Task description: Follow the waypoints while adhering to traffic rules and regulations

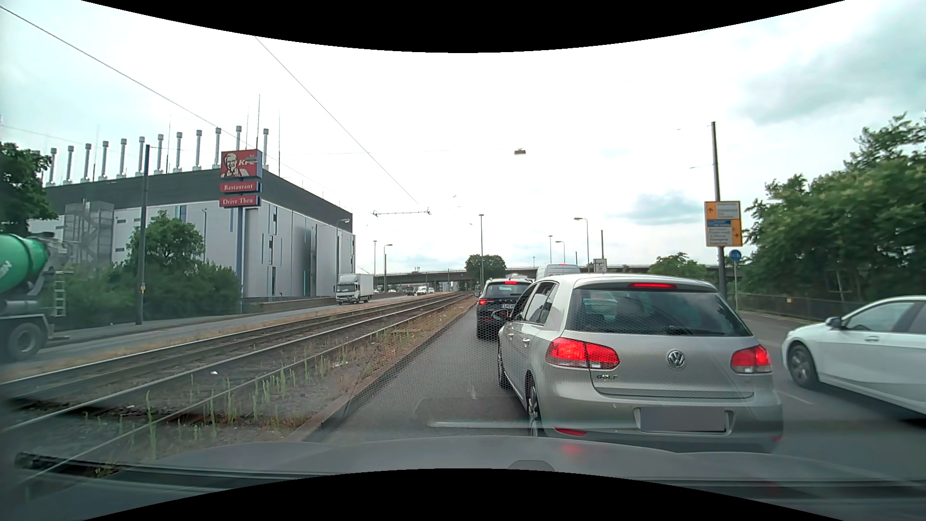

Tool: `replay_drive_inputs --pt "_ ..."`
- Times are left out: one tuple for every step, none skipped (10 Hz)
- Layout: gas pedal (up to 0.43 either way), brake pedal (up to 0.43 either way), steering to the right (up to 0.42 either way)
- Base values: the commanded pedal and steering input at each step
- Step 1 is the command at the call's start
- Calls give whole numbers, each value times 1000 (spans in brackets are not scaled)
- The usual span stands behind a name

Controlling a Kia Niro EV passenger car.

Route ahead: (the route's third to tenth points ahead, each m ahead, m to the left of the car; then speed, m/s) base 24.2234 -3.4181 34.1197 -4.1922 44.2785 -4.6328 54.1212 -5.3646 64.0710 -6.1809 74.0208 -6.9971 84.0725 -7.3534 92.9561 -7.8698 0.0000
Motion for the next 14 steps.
replay_drive_inputs --pt "0 244 1" --pt "0 244 1" --pt "0 244 1" --pt "0 244 1" --pt "0 244 1" --pt "0 244 1" --pt "0 244 1" --pt "0 244 1" --pt "0 244 1" --pt "0 244 1" --pt "0 244 1" --pt "0 244 1" --pt "0 244 1" --pt "0 244 1"
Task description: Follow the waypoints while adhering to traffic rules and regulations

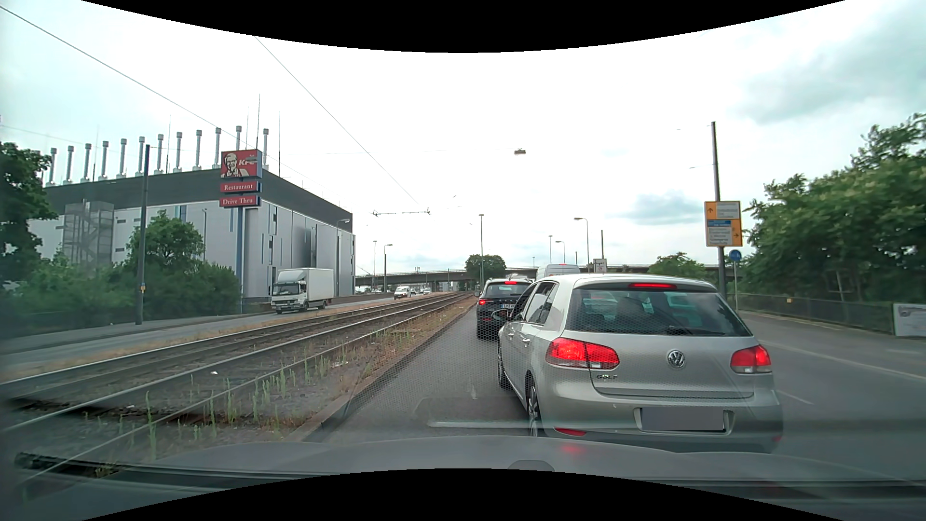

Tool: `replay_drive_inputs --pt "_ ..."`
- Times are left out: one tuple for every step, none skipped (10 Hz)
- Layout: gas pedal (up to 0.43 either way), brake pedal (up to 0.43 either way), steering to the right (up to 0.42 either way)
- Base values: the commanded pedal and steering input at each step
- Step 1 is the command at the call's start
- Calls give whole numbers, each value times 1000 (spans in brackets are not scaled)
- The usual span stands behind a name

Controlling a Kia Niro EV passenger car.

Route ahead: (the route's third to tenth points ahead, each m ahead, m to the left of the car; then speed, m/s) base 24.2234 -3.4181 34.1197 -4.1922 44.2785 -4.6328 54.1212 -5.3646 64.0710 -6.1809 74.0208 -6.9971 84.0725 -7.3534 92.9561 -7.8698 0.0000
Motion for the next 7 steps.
replay_drive_inputs --pt "0 244 1" --pt "0 244 1" --pt "0 244 1" --pt "0 244 1" --pt "0 244 1" --pt "0 244 1" --pt "0 244 1"
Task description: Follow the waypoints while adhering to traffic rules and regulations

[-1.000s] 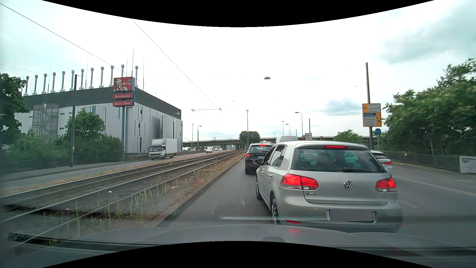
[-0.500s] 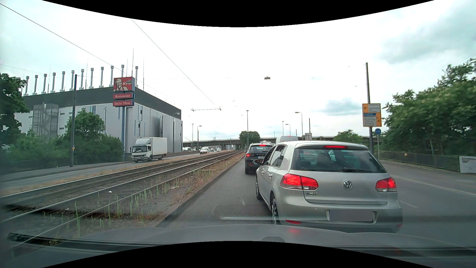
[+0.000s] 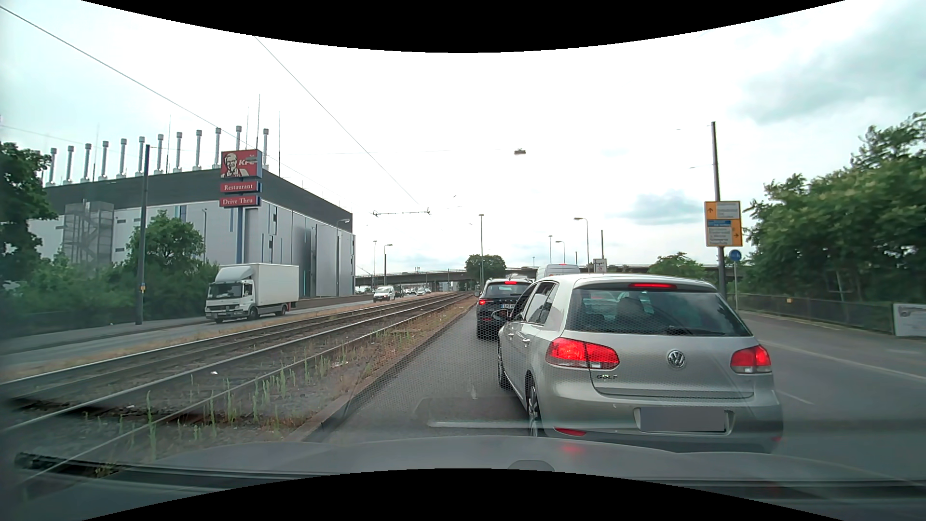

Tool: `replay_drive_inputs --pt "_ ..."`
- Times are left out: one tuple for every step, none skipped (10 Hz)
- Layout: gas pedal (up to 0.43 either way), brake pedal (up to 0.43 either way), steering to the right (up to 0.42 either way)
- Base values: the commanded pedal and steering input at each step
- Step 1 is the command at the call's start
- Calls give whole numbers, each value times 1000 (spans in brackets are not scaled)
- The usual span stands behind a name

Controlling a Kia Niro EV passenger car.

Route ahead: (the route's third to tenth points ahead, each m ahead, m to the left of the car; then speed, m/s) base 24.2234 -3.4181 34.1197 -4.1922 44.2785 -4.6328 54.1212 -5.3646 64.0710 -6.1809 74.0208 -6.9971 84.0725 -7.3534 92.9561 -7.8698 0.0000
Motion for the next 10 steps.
replay_drive_inputs --pt "0 244 1" --pt "0 244 1" --pt "0 244 1" --pt "0 244 1" --pt "0 244 1" --pt "0 244 1" --pt "0 244 1" --pt "0 244 1" --pt "0 244 1" --pt "0 244 1"
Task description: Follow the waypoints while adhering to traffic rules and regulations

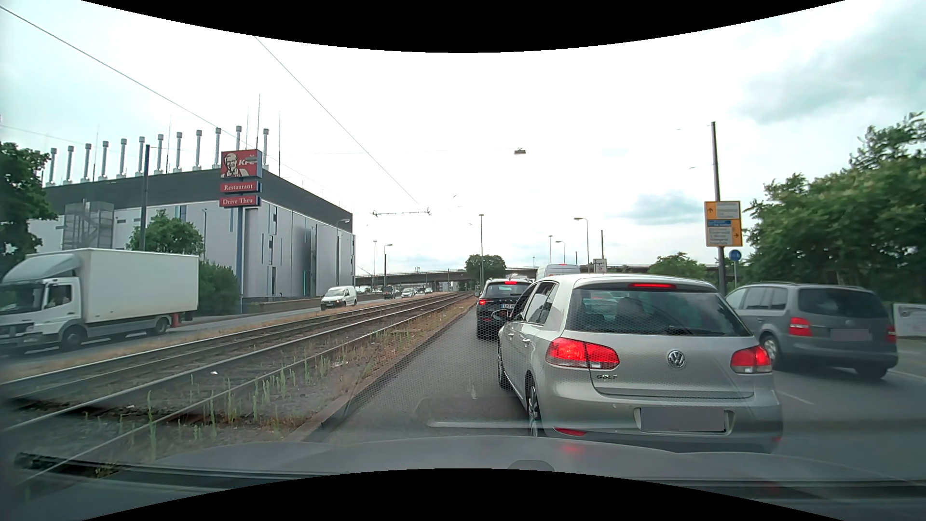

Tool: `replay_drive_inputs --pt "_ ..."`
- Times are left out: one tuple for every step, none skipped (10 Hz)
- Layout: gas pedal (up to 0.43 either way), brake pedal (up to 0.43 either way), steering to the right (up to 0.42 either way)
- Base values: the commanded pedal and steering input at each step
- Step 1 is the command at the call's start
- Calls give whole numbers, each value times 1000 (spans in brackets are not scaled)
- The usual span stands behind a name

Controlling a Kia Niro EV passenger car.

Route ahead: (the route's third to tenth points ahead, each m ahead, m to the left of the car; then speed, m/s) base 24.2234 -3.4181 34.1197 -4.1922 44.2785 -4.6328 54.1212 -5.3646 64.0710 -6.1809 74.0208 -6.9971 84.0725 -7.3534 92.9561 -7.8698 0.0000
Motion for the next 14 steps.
replay_drive_inputs --pt "0 244 1" --pt "0 244 1" --pt "0 244 1" --pt "0 244 1" --pt "0 244 1" --pt "0 244 1" --pt "0 244 1" --pt "0 244 1" --pt "0 244 1" --pt "0 244 1" --pt "0 244 1" --pt "0 244 1" --pt "0 244 1" --pt "0 244 1"
